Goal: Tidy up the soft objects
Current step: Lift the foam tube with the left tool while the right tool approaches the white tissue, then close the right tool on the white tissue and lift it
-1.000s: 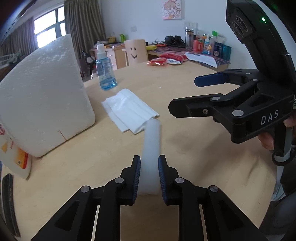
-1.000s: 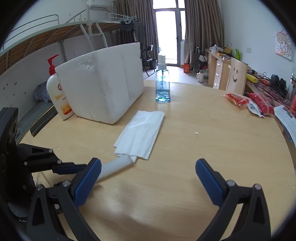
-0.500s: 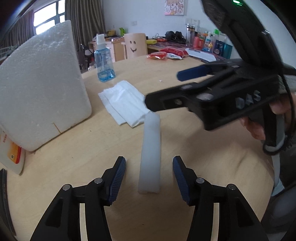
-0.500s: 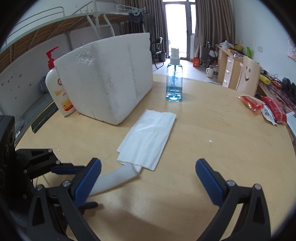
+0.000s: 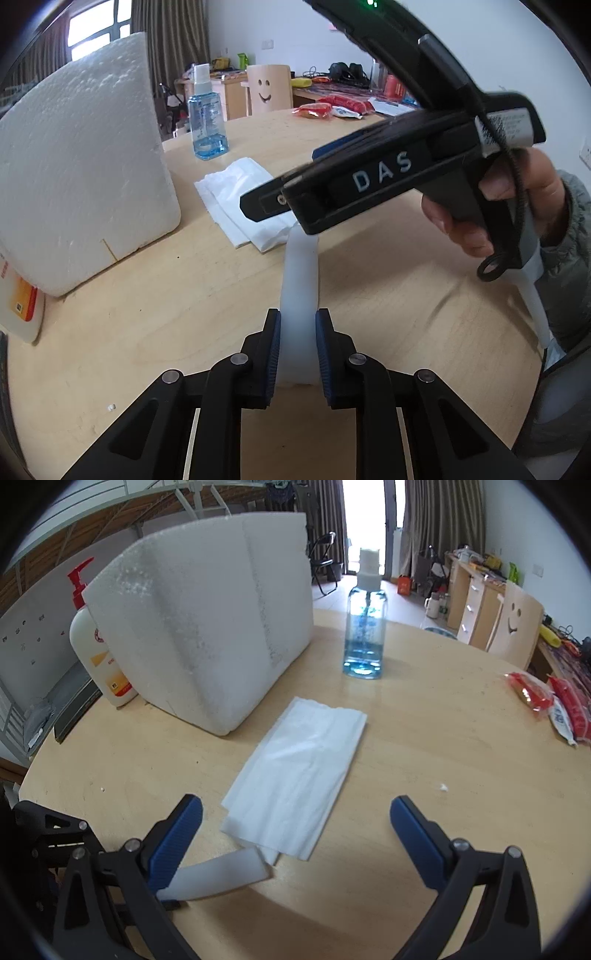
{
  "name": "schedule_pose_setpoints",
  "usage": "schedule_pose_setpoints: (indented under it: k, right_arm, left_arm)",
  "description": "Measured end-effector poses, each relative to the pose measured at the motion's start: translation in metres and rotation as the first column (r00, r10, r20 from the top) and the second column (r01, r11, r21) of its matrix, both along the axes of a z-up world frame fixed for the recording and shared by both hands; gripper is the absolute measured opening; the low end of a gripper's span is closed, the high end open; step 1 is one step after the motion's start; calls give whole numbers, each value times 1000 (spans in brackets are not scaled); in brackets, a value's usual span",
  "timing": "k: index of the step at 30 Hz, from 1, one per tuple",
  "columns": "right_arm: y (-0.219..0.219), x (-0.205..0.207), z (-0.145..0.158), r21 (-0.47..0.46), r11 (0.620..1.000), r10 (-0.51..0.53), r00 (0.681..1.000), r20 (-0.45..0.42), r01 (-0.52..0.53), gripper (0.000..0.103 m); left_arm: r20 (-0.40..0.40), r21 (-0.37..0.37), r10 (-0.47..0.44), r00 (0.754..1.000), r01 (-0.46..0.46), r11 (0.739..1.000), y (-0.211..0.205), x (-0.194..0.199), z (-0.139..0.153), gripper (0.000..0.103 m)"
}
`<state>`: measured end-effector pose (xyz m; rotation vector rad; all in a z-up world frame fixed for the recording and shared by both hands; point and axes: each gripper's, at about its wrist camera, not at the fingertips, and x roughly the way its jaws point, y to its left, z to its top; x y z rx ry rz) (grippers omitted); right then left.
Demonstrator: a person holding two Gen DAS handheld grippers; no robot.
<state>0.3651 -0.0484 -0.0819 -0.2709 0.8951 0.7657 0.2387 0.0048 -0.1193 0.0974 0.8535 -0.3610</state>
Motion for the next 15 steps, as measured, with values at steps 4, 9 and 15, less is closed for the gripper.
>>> schedule_pose_setpoints:
  k: [4, 9, 15]
  right_arm:
    - [5, 0, -8, -38, 999, -1, 1000, -9, 0, 98]
    - [13, 2, -11, -61, 998, -2, 1000, -16, 1, 86]
    - [18, 2, -15, -89, 996, -4, 1000, -8, 4, 77]
  left_arm:
    - [-5, -20, 8, 1000, -8, 1000, 4, -3, 0, 20]
    - [-9, -31, 18, 1000, -18, 999, 9, -5, 1, 20]
    - [-18, -54, 36, 999, -37, 998, 18, -3, 0, 20]
